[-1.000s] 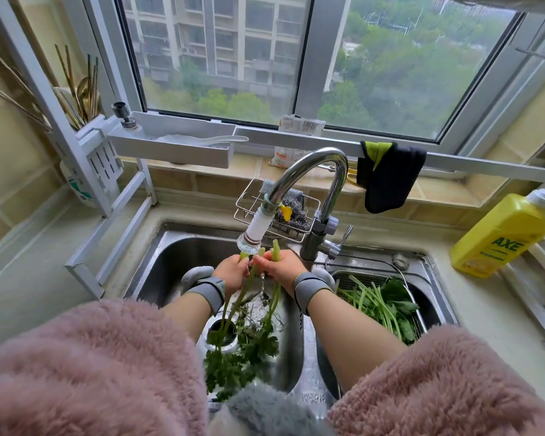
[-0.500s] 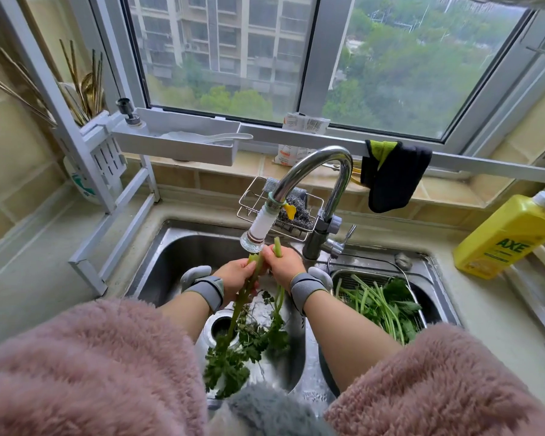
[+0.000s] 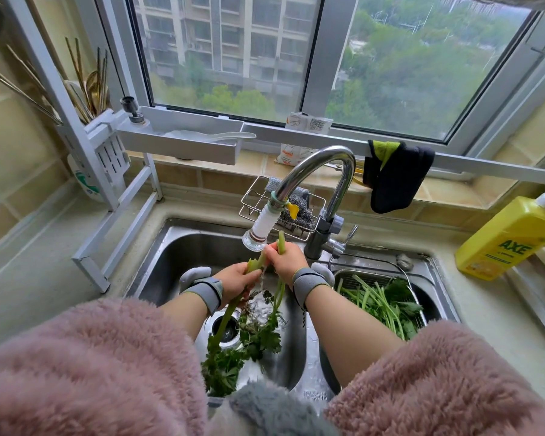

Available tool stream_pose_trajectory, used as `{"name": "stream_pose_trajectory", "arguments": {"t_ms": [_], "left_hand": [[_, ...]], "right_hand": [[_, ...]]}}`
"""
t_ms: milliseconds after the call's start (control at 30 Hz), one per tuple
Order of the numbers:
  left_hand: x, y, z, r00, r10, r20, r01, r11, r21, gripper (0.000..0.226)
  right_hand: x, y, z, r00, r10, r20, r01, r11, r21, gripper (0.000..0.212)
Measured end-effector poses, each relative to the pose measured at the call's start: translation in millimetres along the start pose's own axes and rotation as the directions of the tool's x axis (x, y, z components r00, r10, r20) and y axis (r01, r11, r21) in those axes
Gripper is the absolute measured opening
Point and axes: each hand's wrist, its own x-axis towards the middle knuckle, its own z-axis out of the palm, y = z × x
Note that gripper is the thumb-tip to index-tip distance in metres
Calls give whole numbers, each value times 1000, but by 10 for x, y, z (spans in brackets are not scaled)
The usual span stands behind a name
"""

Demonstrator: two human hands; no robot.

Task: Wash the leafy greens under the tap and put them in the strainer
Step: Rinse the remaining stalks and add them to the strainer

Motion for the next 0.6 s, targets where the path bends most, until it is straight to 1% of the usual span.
{"name": "stream_pose_trajectory", "arguments": {"t_ms": [67, 133, 167, 233, 267, 333, 400, 467, 533, 600], "left_hand": [[5, -19, -17, 999, 17, -41, -16, 1000, 9, 29], [9, -4, -32, 998, 15, -67, -16, 1000, -9, 32], [11, 7, -45, 998, 4, -66, -4, 1000, -8, 33], [12, 26, -62, 999, -33, -43, 33, 999, -16, 34], [6, 27, -67, 998, -51, -26, 50, 998, -22, 33], [1, 7, -61, 998, -67, 1, 67, 998, -20, 32], [3, -13, -36, 999, -49, 5, 49, 999, -1, 31], [11, -18, 1, 1000, 2, -4, -2, 1000, 14, 31], [10, -5, 19, 999, 49, -23, -48, 998, 50, 30], [0, 10, 23, 997, 69, -36, -67, 995, 75, 27]], "right_hand": [[-8, 2, 23, 999, 48, 20, -50, 995, 84, 35], [-15, 18, 54, 989, 126, 74, -140, 961, 238, 31], [-16, 33, 67, 980, 176, 98, -198, 925, 324, 24], [-25, 55, 58, 960, 263, 99, -277, 831, 482, 12], [-30, 60, 40, 954, 289, 82, -287, 793, 537, 13], [-44, 78, 11, 950, 306, 60, -279, 752, 598, 20], [-82, 87, -7, 953, 291, 80, -275, 730, 625, 30], [-109, 128, -20, 966, 242, 94, -246, 739, 627, 41], [-124, 152, -37, 975, 212, 72, -217, 809, 546, 46], [-138, 153, -76, 981, 193, 22, -188, 913, 363, 47]]}}
